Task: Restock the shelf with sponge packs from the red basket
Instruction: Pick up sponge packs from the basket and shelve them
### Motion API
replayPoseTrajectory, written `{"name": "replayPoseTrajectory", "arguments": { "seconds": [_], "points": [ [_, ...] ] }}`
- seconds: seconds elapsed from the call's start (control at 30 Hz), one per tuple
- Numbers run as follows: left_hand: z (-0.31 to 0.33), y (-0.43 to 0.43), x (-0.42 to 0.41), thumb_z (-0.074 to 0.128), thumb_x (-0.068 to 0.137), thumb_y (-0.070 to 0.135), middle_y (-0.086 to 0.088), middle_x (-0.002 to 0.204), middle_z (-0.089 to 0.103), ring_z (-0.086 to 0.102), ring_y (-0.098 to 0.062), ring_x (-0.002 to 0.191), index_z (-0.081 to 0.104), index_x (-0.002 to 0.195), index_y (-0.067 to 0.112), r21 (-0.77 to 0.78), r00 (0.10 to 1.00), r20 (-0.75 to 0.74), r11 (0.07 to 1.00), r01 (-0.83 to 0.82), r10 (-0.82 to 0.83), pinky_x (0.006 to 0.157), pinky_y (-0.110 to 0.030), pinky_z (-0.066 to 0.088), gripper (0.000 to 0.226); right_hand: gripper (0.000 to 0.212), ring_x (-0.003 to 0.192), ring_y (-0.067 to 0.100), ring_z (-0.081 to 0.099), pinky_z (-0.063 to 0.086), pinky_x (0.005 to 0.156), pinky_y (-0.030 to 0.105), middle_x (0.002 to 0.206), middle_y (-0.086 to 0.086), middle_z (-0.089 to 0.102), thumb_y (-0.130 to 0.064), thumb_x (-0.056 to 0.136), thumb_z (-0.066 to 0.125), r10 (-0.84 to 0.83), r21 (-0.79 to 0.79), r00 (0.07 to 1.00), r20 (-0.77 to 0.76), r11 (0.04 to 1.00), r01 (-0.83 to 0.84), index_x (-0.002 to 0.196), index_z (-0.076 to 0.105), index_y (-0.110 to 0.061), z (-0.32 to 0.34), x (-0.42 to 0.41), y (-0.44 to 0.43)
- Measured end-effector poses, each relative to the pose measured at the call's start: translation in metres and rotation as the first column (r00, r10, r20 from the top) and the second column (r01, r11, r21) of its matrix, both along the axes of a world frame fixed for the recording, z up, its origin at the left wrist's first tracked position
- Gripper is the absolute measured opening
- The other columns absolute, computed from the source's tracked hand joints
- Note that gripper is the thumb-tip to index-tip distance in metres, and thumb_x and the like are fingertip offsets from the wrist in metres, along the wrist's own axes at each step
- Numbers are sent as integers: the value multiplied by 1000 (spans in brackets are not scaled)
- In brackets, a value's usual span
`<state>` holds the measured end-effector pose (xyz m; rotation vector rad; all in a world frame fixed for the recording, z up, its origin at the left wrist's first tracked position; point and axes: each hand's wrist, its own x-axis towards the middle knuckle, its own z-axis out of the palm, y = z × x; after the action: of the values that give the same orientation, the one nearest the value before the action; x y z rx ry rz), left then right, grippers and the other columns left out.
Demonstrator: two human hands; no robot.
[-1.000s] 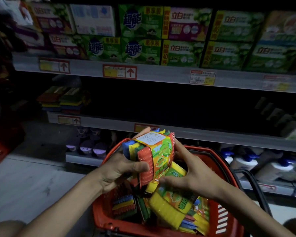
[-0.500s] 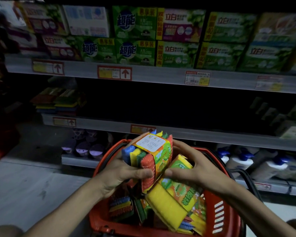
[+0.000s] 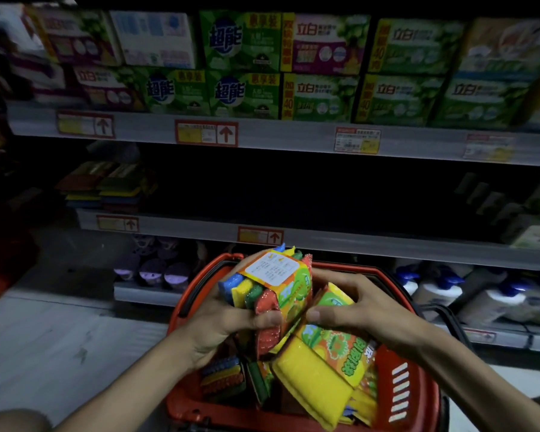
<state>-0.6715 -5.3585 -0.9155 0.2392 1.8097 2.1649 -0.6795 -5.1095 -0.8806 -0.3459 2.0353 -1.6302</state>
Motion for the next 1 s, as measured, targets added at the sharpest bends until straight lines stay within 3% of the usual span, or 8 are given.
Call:
{"name": "replayPoseTrajectory", "arguments": {
  "seconds": [0.13, 0.33, 0.47, 0.63, 0.73, 0.83, 0.93, 1.0],
  "points": [
    [0, 0, -1, 104, 39, 35, -10, 124, 73, 69, -27, 117, 77, 117, 23, 88, 992, 128, 996, -4, -7, 95, -39, 57, 83, 67, 123, 16, 66, 53, 105, 38, 135, -7, 68, -18, 88, 80, 87, 80, 990, -116, 994, -78, 147, 51, -31, 8, -1, 8],
    [6, 6, -6, 105, 36, 30, -17, 123, 73, 72, -32, 111, 79, 113, 17, 182, 977, 212, 983, -22, -18, 87, -40, 60, 82, 84, 129, 7, 60, 53, 101, 26, 141, -13, 62, -18, 85, 82, 58, 79, 976, -208, 996, -43, 154, 38, -37, 6, 0, 18],
    [14, 7, -6, 106, 28, 29, -17, 115, 75, 76, -29, 100, 83, 102, 14, 294, 955, 291, 955, -33, -57, 77, -39, 63, 79, 75, 117, 12, 69, 58, 94, 31, 131, -10, 68, -25, 87, 80, -2, 79, 985, -172, 997, 16, 150, 42, -39, 0, -1, 16],
    [11, 2, -16, 106, 24, 26, -22, 123, 71, 68, -40, 115, 80, 105, 7, 335, 916, 399, 924, -187, 41, 97, -68, 48, 87, 58, 106, 17, 73, 60, 94, 42, 124, -5, 70, -49, 89, 72, -162, 63, 979, -124, 983, 171, 143, 52, -38, -12, -8, 22],
    [12, -3, -17, 102, 42, 24, -21, 120, 73, 73, -37, 105, 74, 111, 7, 300, 899, 406, 905, -301, 165, 83, -66, 55, 77, 35, 97, 17, 73, 59, 88, 36, 110, -3, 70, -45, 86, 71, -222, 63, 964, -144, 971, 233, 121, 68, -39, -14, -13, 23],
    [14, -14, -22, 77, 77, 26, -18, 121, 73, 73, -34, 107, 66, 124, 11, 239, 877, 388, 888, -393, 284, 84, -59, 60, 51, 20, 90, 7, 69, 56, 82, 33, 101, -9, 70, -44, 81, 64, -232, 197, 918, -323, 932, 305, 99, 72, -43, -20, -19, 22],
    [14, -25, -26, 73, 80, 36, -17, 118, 74, 71, -33, 108, 65, 127, 13, 171, 868, 337, 883, -437, 364, 84, -53, 62, 52, 10, 92, -5, 65, 54, 83, 26, 99, -23, 67, -52, 94, 65, -144, 304, 908, -395, 912, 277, 102, 67, -46, -23, -24, 15],
    [16, -29, -28, 71, 83, 41, -16, 115, 75, 72, -31, 107, 69, 120, 16, 105, 872, 300, 895, -434, 387, 87, -52, 61, 45, 30, 98, -4, 64, 54, 86, 26, 105, -26, 64, -65, 87, 58, -77, 360, 903, -423, 900, 245, 112, 63, -48, -22, -27, 7]
  ]
}}
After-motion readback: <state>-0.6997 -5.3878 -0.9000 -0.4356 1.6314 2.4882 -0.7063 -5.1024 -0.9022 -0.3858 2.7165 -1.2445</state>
